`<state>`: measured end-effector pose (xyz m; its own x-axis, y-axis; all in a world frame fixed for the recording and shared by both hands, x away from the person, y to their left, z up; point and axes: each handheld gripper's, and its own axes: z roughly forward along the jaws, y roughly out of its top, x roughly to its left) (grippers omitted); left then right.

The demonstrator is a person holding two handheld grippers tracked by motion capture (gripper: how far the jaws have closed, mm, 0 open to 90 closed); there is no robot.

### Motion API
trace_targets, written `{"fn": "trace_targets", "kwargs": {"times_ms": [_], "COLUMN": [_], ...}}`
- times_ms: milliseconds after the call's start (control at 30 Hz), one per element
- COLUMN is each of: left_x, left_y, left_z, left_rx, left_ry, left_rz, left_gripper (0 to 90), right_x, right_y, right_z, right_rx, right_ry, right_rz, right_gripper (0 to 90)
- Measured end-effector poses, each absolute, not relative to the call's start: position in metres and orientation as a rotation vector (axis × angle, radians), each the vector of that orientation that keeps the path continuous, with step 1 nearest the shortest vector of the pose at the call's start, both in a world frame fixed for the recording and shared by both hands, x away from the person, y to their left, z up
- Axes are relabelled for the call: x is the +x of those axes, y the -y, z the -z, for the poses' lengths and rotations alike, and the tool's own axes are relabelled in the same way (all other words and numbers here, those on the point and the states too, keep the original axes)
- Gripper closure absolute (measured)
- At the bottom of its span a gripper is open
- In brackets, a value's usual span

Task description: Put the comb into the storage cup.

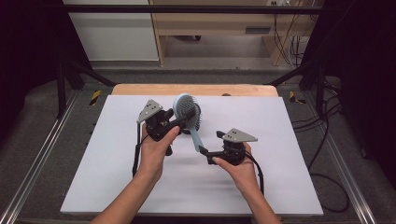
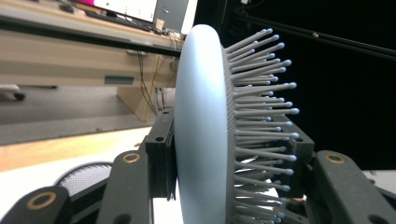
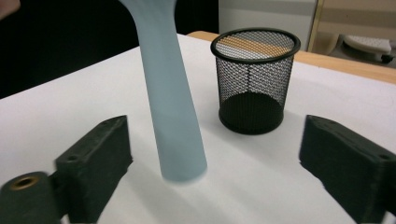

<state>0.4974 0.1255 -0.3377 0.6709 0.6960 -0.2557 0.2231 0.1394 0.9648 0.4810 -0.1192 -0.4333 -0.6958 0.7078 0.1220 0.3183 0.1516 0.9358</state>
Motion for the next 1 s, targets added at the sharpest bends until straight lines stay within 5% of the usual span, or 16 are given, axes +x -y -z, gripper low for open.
{"fn": "trace_targets", "kwargs": {"times_ms": [667, 1000], "left_x": [0.519, 0.547], "left_y": [-0.148, -0.147], "left_z": [0.273, 0.267], "left_rx": [1.350, 1.329], "left_ry": [-0.781, -0.817], "left_rz": [-0.507, -0.538], "left_gripper": [50.5, 50.5], "right_x": [0.454, 0.447], "right_y": [0.173, 0.186], "right_z": [0.442, 0.450], "right_rx": [1.017, 1.035], "right_ry": [-1.988, -1.856], "right_rz": [-1.444, -1.515], "right_gripper": [3.5, 8.5]}}
